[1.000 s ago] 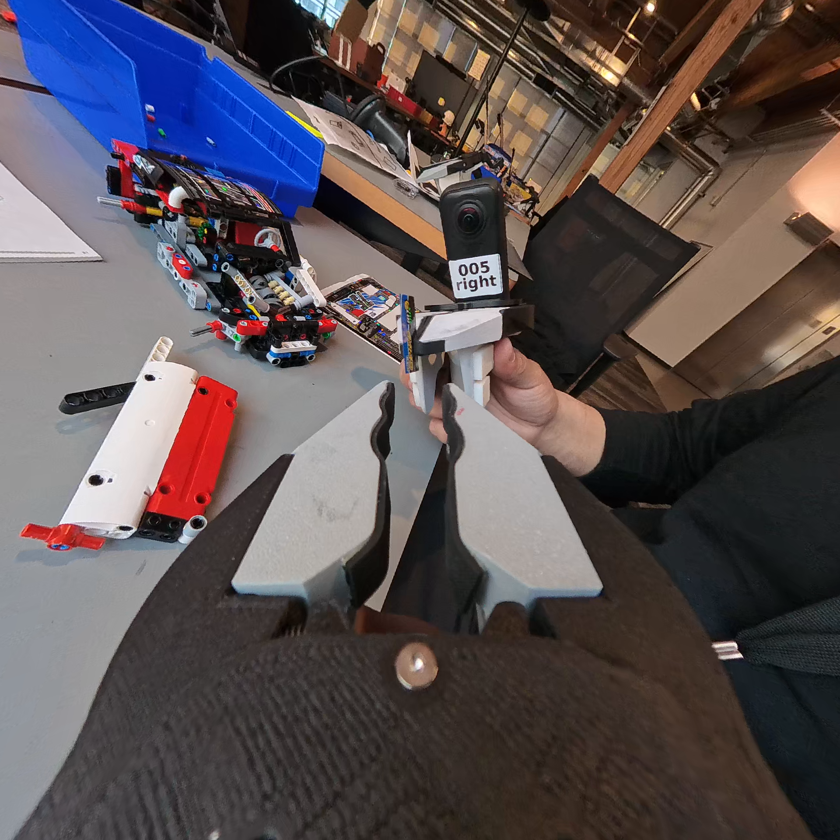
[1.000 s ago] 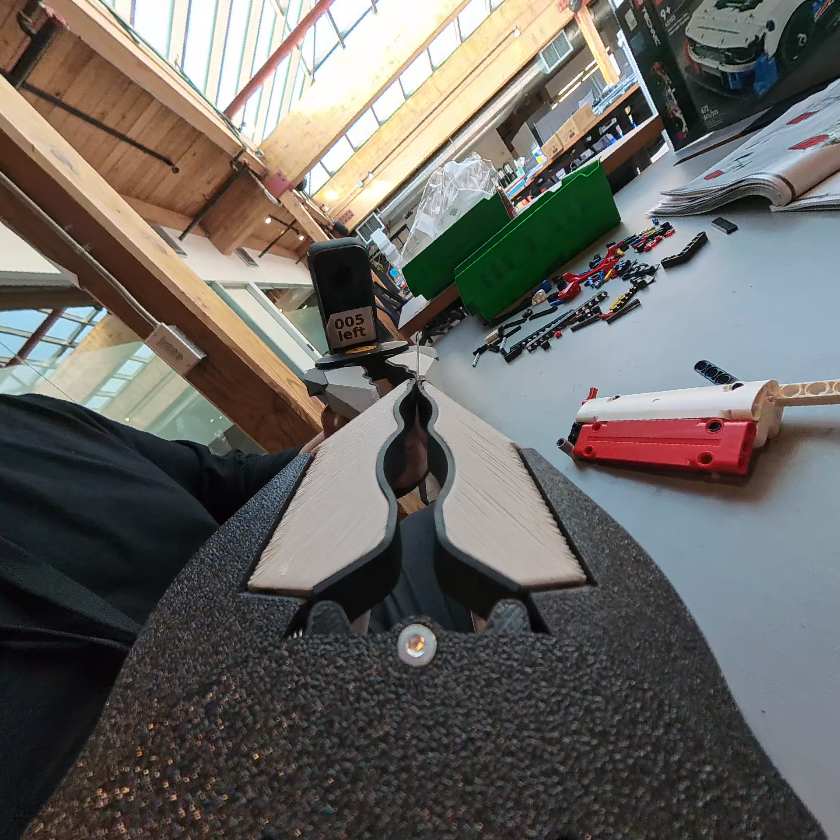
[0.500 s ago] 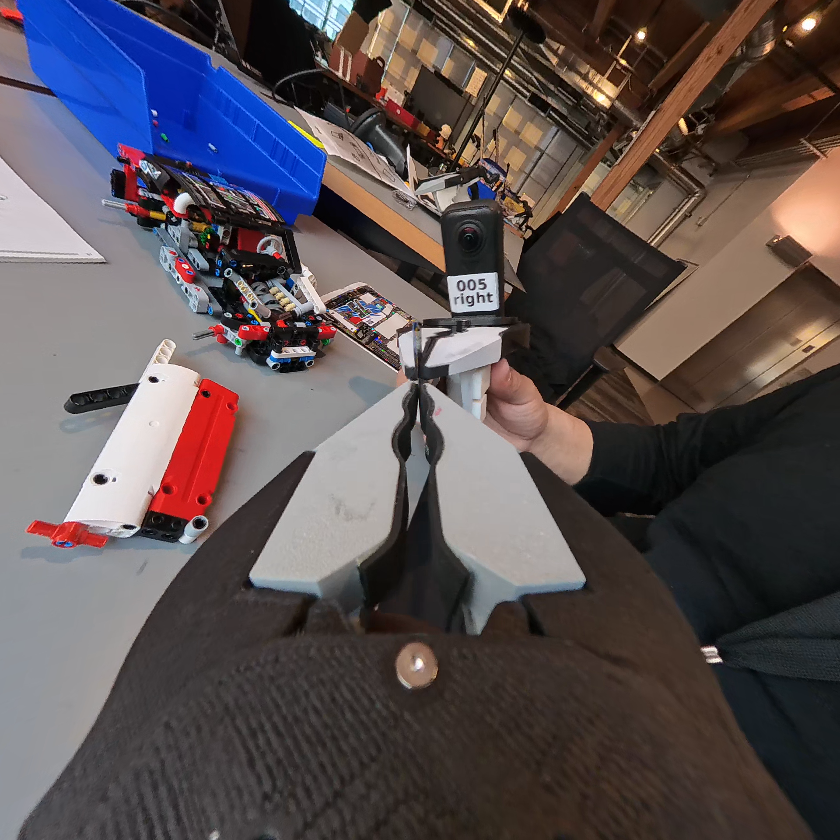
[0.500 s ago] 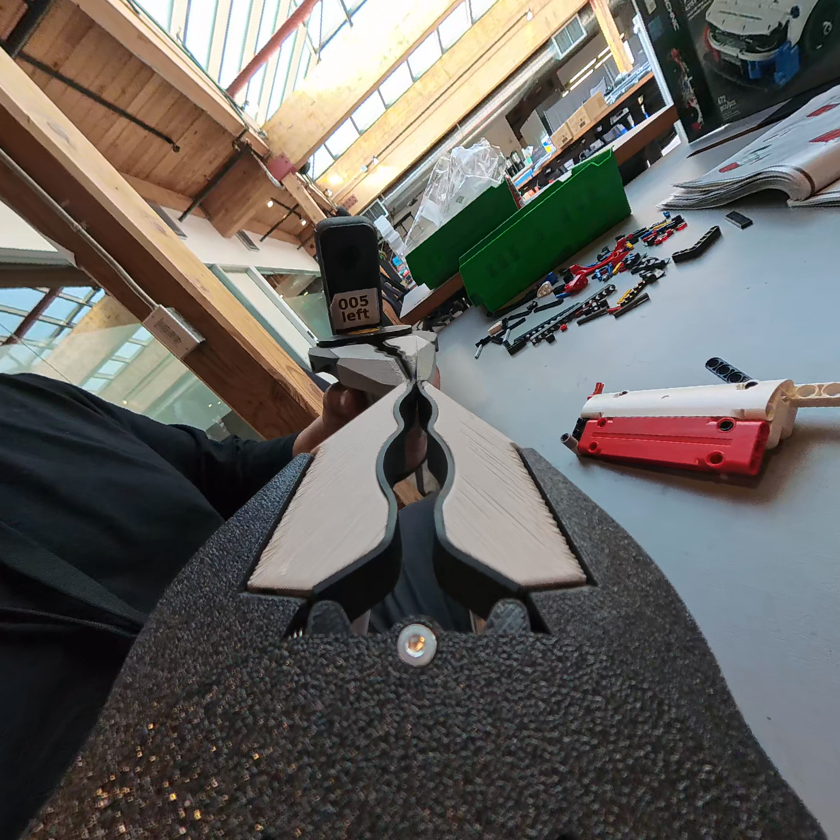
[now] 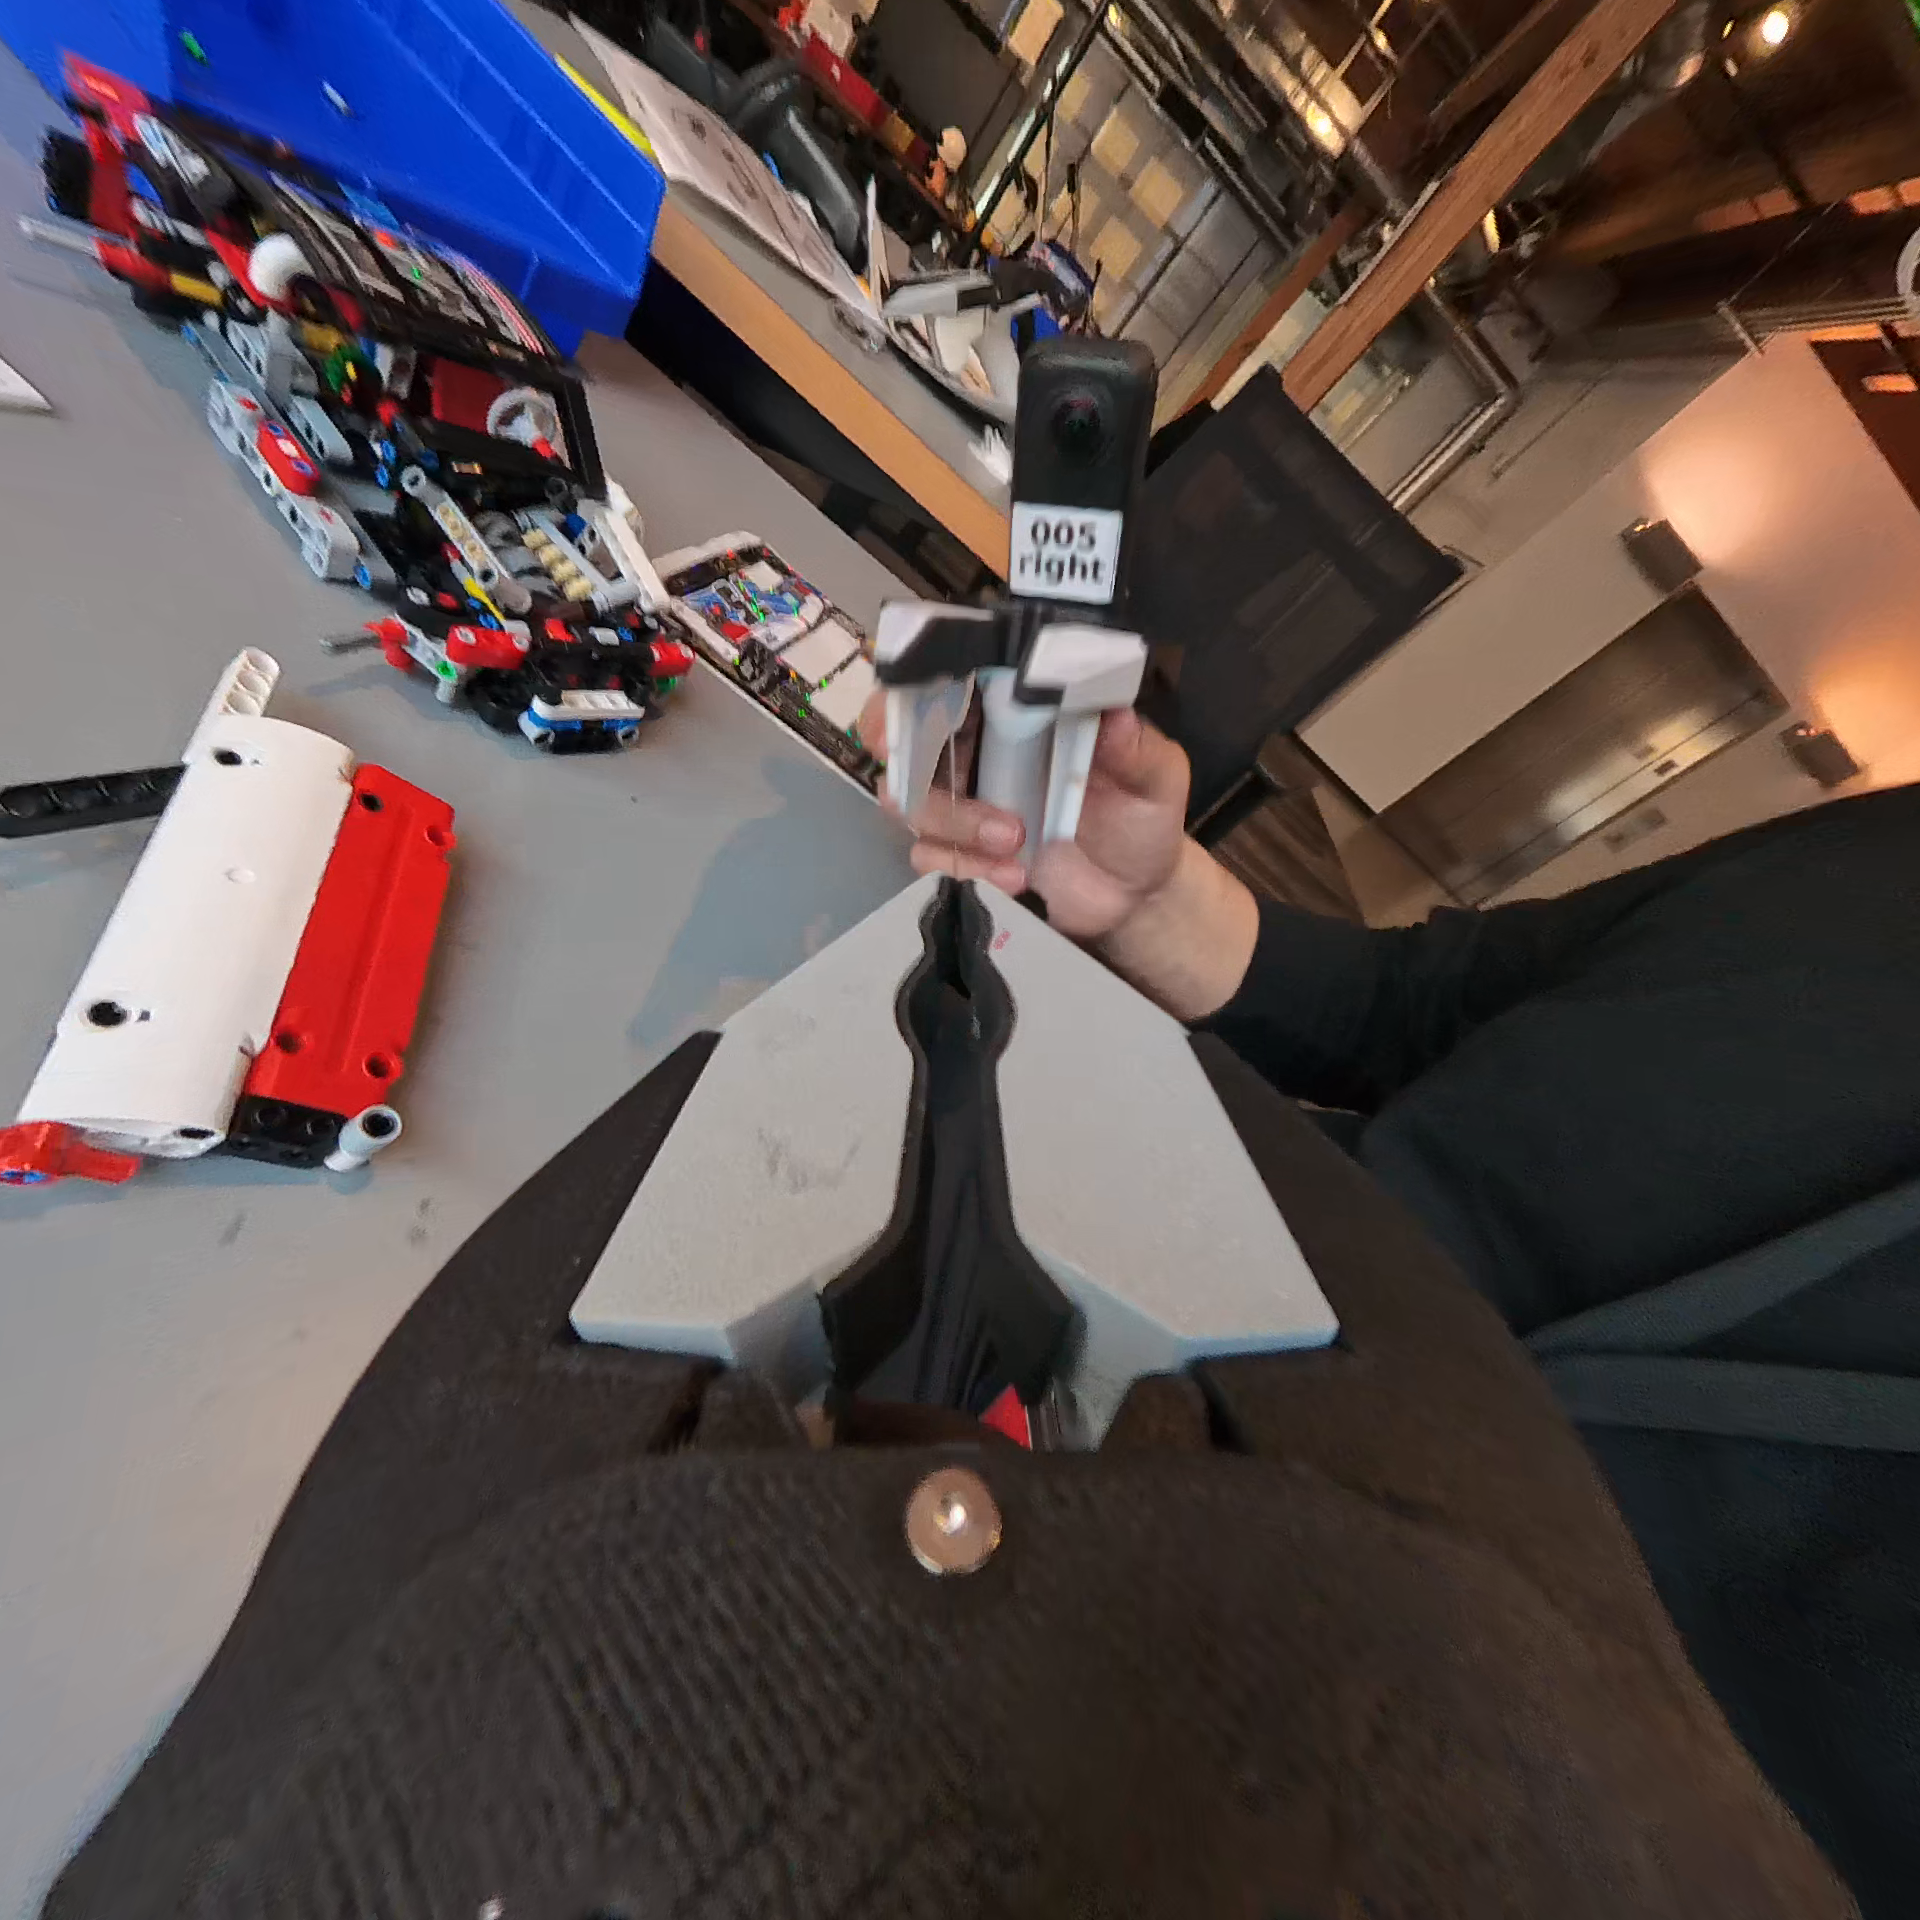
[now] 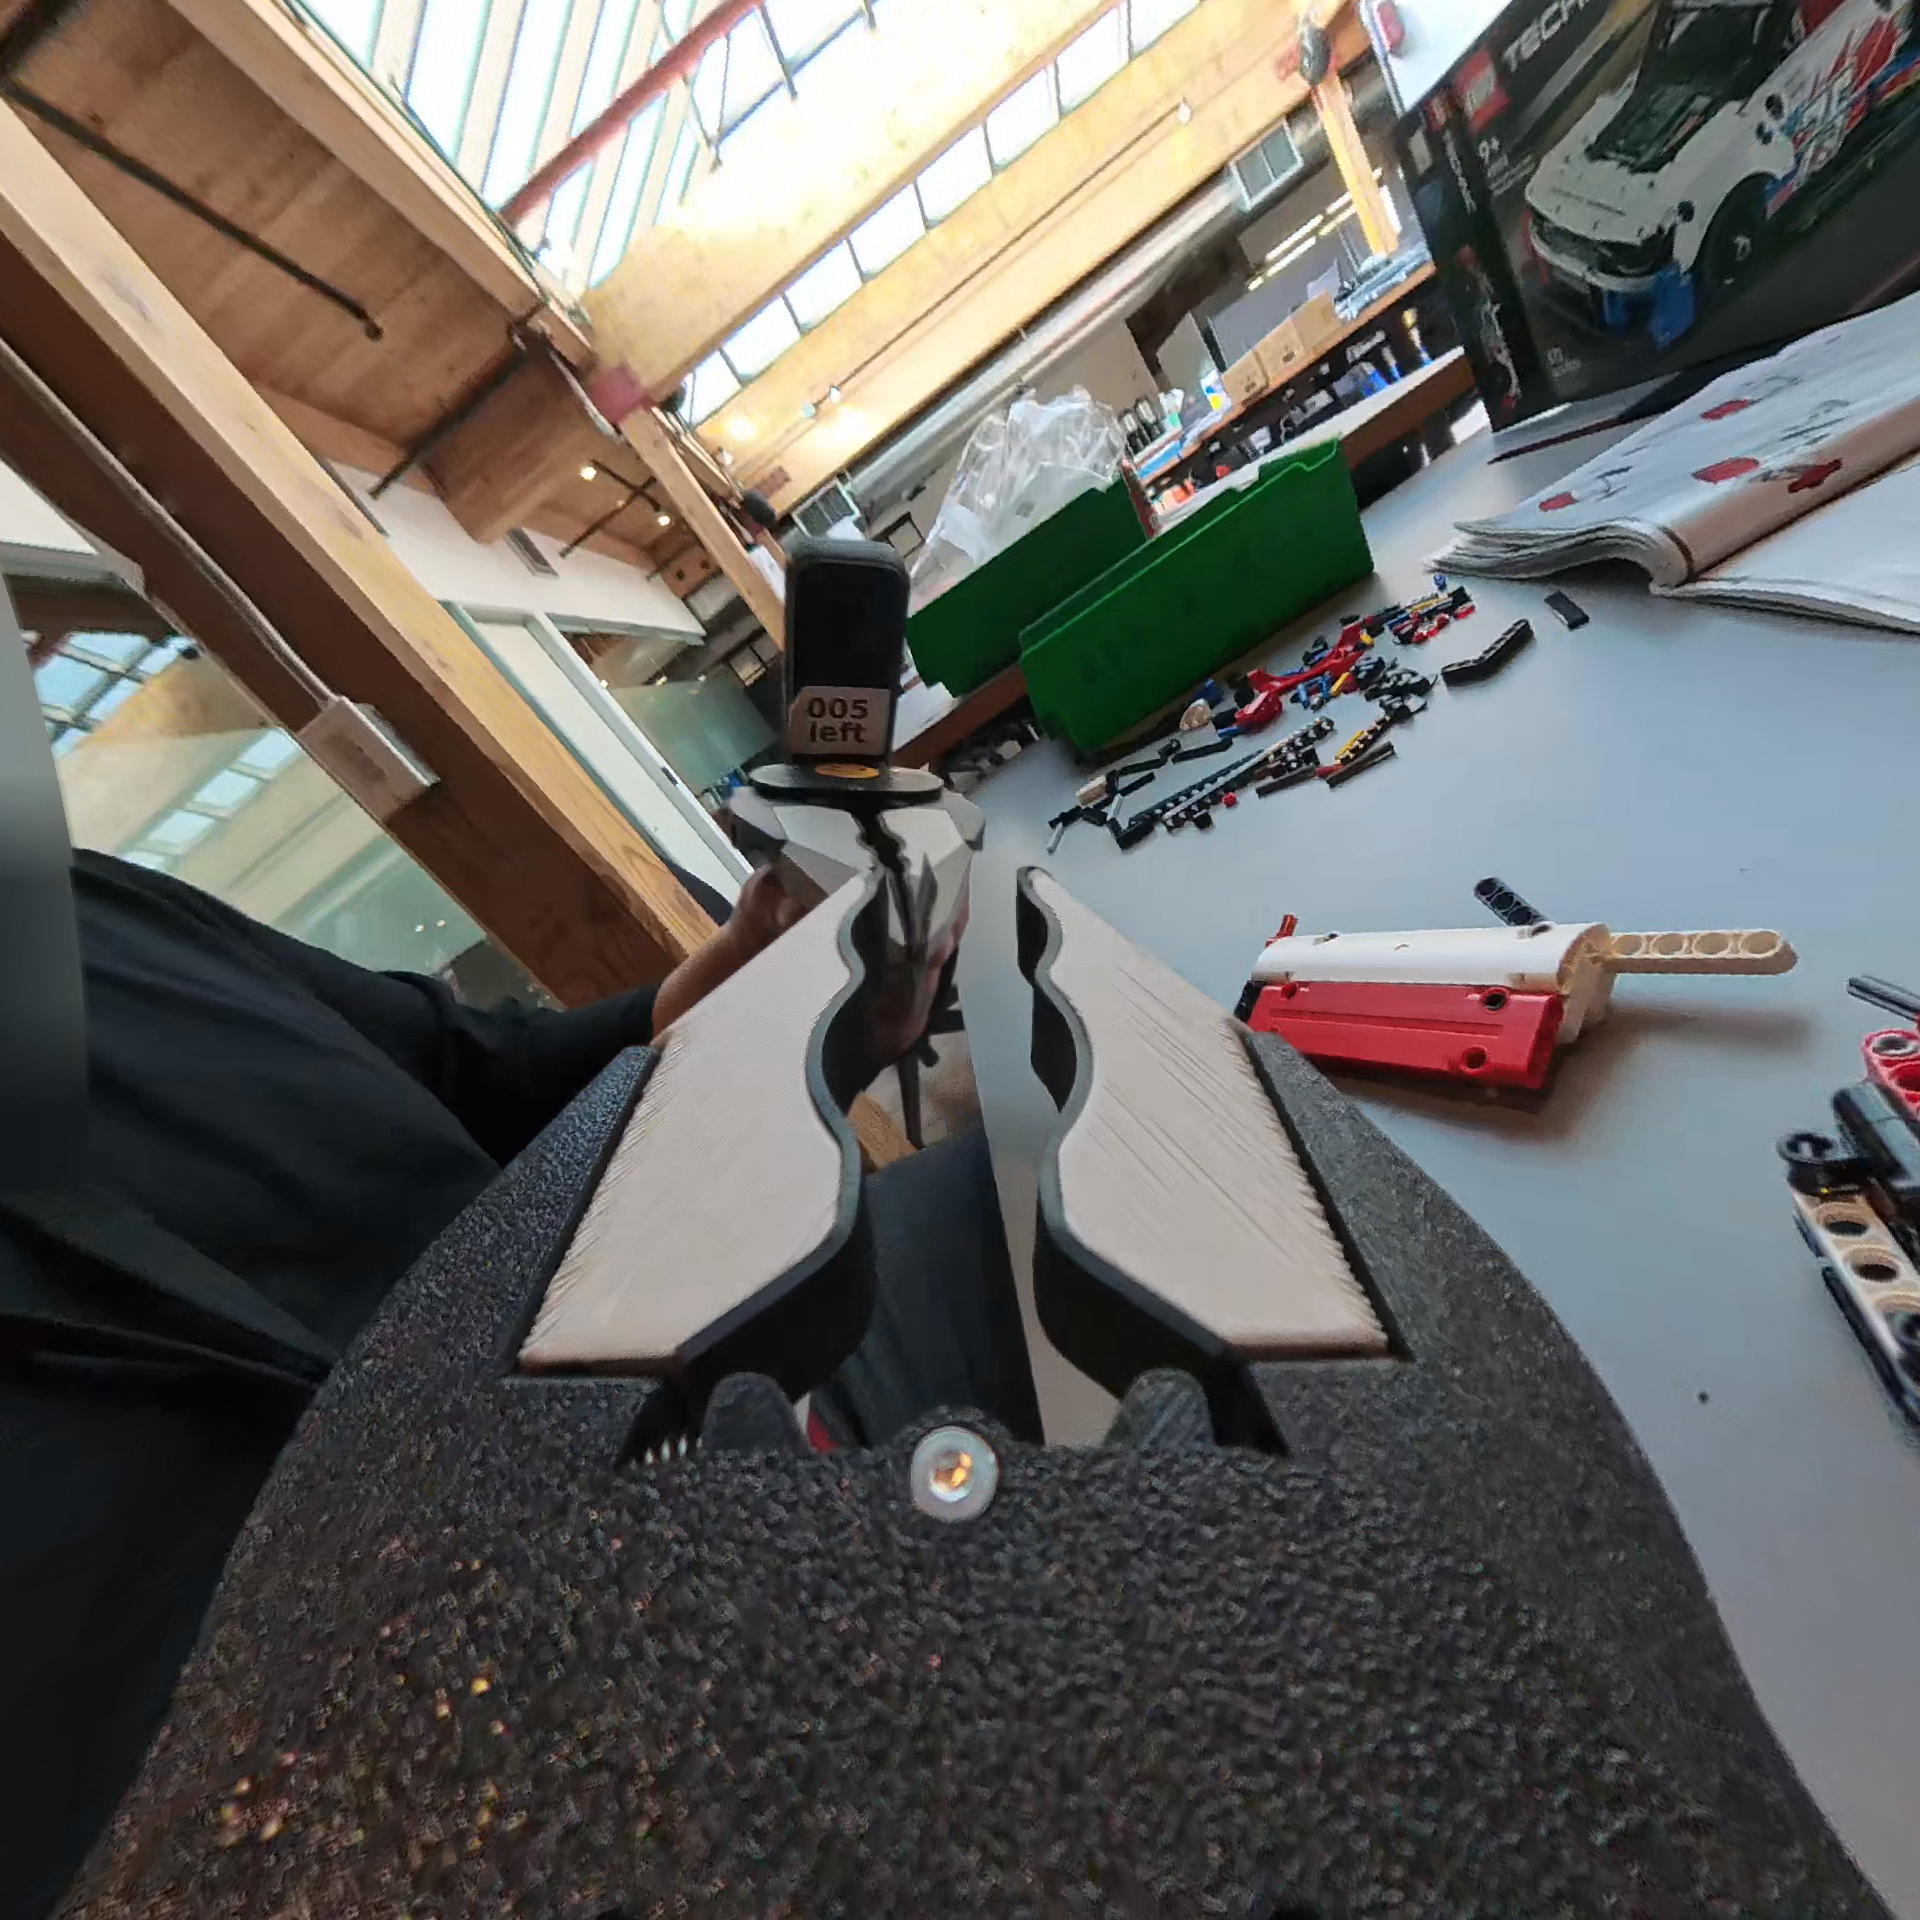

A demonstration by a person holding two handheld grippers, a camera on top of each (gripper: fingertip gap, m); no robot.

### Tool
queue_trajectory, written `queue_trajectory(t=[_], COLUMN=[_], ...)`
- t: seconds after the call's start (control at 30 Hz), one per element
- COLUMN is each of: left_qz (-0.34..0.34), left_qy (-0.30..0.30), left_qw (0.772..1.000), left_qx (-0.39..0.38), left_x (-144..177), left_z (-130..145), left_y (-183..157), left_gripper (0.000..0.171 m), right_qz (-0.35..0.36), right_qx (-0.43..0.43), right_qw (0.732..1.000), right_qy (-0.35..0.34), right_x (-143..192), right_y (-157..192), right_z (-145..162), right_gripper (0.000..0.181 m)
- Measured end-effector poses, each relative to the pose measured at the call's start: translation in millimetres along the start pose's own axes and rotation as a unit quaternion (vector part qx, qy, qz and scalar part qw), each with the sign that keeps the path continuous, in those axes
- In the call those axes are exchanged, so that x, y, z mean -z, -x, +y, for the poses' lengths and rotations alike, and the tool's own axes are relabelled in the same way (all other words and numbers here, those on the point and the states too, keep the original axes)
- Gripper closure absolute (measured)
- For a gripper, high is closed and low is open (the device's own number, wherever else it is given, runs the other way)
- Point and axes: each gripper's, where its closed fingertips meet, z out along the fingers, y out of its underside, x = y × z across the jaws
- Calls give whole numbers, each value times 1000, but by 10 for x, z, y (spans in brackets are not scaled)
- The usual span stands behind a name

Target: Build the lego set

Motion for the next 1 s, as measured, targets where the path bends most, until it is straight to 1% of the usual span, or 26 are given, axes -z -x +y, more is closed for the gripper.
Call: queue_trajectory(t=[0.07,0.1,0.2,0.3,0.4,0.47,0.53,0.6,0.77,0.87,0.9,1.0], left_qz=[-4,-3,-2,-16,-24,-29,-28,-24,-24,-55,-55,-45], left_qy=[32,53,107,150,195,212,216,223,231,222,216,208], left_qw=[999,999,994,988,979,974,973,971,970,970,971,973], left_qx=[1,2,0,-24,-59,-75,-79,-78,-78,-83,-82,-91], left_x=[-3,-13,-39,-41,-16,-1,2,6,6,28,36,53], left_z=[89,152,325,458,587,635,649,677,719,669,641,586], left_y=[21,19,19,25,1,-7,-15,-19,-7,101,103,57], left_gripper=[171,171,171,171,171,171,171,171,171,171,171,159], right_qz=[1,14,21,16,23,17,9,6,4,11,14,21], right_qx=[10,20,50,72,96,98,96,99,96,82,74,46], right_qw=[1000,999,989,969,949,941,935,933,931,937,941,952], right_qy=[8,31,140,234,299,325,340,346,352,338,329,302], right_x=[58,56,-14,-57,-40,-41,-49,-64,-77,-87,-96,-114], right_y=[26,10,65,129,96,105,127,134,130,100,88,42], right_z=[-38,-3,238,471,649,735,799,837,902,885,870,822], right_gripper=[162,166,168,171,171,172,173,181,181,181,181,181])
